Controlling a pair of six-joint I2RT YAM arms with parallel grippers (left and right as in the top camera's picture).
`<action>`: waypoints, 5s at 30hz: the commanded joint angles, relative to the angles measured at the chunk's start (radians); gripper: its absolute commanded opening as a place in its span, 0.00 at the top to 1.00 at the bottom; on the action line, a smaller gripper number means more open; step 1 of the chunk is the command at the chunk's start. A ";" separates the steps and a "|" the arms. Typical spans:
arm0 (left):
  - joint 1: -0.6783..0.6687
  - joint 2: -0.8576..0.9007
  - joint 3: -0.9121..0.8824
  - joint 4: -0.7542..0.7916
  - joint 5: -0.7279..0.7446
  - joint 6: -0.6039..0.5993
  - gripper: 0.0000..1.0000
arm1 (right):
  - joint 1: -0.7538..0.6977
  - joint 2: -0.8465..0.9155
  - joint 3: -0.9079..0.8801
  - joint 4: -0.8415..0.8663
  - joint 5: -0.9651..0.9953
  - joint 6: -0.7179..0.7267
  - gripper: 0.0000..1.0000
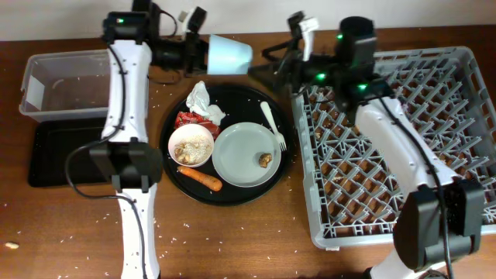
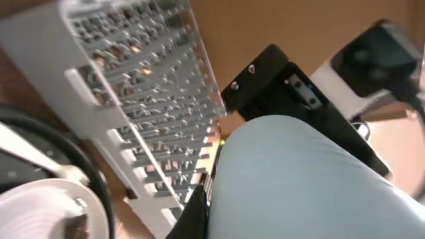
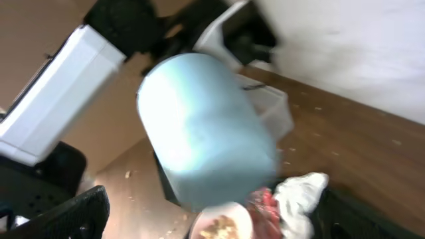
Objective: Sort waste into correct bins and load items into the dishwasher rack
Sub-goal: 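Hand the light-blue cup from the left gripper to the right gripper, then place the light-blue cup upside down in the rack with right gripper, then grasp the pink bowl with the left gripper and lift it, then tip the pink bowl over the black tray to dump scraps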
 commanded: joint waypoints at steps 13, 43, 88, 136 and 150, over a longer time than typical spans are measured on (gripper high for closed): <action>-0.086 -0.010 0.012 -0.002 0.066 0.008 0.73 | 0.044 -0.004 0.013 0.029 -0.034 0.031 0.55; 0.012 -0.010 0.012 0.032 -0.807 0.009 0.45 | 0.037 -0.105 0.165 -1.231 1.115 0.023 0.55; -0.289 -0.365 -0.972 0.456 -1.413 -0.460 0.76 | 0.016 0.161 0.646 -1.346 0.938 -0.035 0.01; 0.898 -0.635 -1.384 0.613 -0.037 0.124 1.00 | 0.018 0.161 0.646 -1.348 0.934 -0.057 0.01; 0.937 -0.522 -1.433 0.799 0.198 -0.151 1.00 | 0.018 0.161 0.646 -1.365 0.935 -0.057 0.01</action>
